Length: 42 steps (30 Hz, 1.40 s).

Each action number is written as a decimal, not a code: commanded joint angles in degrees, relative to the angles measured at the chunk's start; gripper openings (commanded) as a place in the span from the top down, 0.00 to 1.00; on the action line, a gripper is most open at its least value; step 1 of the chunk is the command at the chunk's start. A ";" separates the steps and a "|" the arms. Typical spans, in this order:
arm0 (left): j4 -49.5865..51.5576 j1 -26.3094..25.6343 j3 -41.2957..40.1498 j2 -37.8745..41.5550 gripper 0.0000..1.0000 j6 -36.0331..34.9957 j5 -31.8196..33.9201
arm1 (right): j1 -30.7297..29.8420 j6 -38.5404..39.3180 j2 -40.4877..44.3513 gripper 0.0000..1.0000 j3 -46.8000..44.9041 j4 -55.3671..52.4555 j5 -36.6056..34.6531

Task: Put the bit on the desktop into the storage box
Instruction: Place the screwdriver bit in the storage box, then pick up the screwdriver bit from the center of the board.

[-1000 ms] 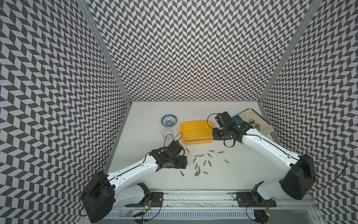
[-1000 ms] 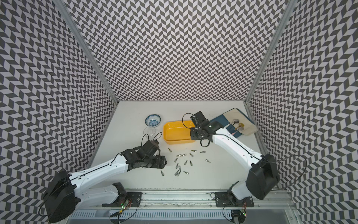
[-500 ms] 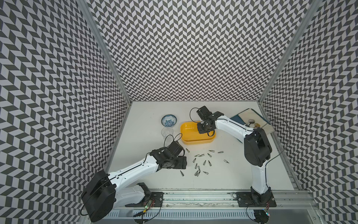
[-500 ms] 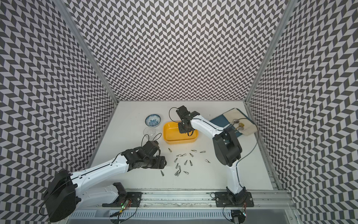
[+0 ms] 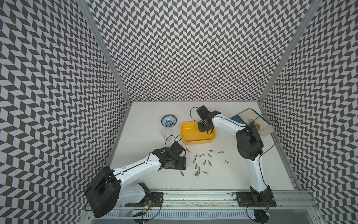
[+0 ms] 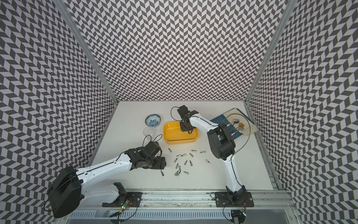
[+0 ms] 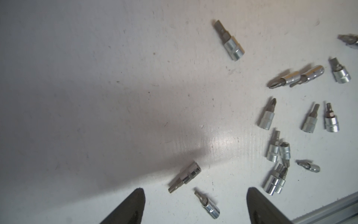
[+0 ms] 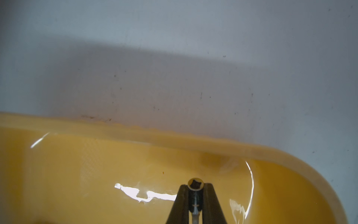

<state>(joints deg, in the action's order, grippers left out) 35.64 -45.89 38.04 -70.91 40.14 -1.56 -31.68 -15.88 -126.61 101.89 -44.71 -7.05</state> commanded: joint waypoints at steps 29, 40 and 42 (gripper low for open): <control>1.36 -0.52 1.52 -5.90 0.17 -0.59 3.75 | 1.17 1.12 -3.24 0.63 3.56 0.10 1.69; 2.00 -1.37 1.89 -7.23 0.20 -0.27 5.12 | 1.01 0.59 5.02 0.62 2.26 -0.90 1.26; 2.06 -1.44 1.98 -7.63 0.21 -0.29 5.24 | 1.01 0.41 6.74 0.62 1.23 -0.99 1.12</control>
<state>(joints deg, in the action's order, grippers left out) 36.67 -46.94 38.48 -77.76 39.97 2.26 -30.57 -14.63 -124.60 104.25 -45.93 -5.76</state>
